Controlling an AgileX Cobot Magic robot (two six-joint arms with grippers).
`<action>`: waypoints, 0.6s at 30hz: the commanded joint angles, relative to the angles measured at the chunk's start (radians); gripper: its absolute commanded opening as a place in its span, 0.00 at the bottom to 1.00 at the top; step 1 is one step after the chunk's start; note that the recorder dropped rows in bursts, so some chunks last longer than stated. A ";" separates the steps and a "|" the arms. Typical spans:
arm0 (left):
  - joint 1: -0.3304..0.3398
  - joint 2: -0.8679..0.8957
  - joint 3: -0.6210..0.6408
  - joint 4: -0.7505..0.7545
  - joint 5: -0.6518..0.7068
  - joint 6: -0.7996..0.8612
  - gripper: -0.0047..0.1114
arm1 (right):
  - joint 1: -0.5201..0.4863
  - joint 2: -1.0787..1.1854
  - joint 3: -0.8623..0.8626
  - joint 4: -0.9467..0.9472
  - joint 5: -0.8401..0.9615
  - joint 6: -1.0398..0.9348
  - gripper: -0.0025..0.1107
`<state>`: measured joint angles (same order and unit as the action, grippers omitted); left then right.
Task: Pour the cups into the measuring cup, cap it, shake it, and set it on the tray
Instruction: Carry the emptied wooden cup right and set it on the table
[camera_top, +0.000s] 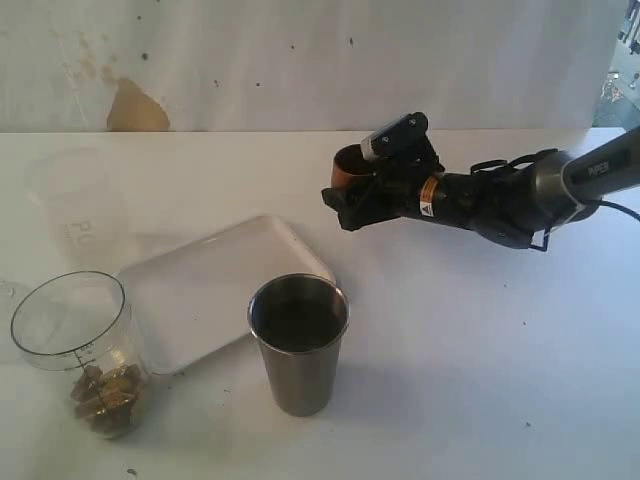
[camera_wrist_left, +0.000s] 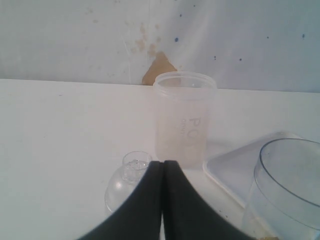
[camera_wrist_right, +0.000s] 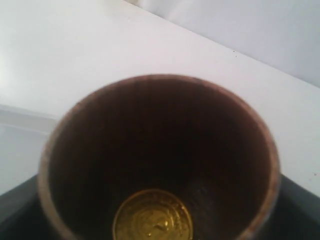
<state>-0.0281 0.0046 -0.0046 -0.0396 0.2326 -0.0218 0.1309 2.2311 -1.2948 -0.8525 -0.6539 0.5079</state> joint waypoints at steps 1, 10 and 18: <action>-0.005 -0.005 0.005 -0.005 0.000 0.001 0.04 | 0.002 -0.004 -0.010 0.057 -0.002 0.002 0.66; -0.005 -0.005 0.005 -0.005 0.000 0.001 0.04 | 0.002 -0.004 -0.010 0.057 0.069 0.045 0.70; -0.005 -0.005 0.005 -0.005 0.000 0.001 0.04 | 0.002 -0.017 -0.010 0.053 0.070 0.045 0.70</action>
<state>-0.0281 0.0046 -0.0046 -0.0396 0.2326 -0.0218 0.1332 2.2311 -1.3031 -0.7999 -0.5833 0.5494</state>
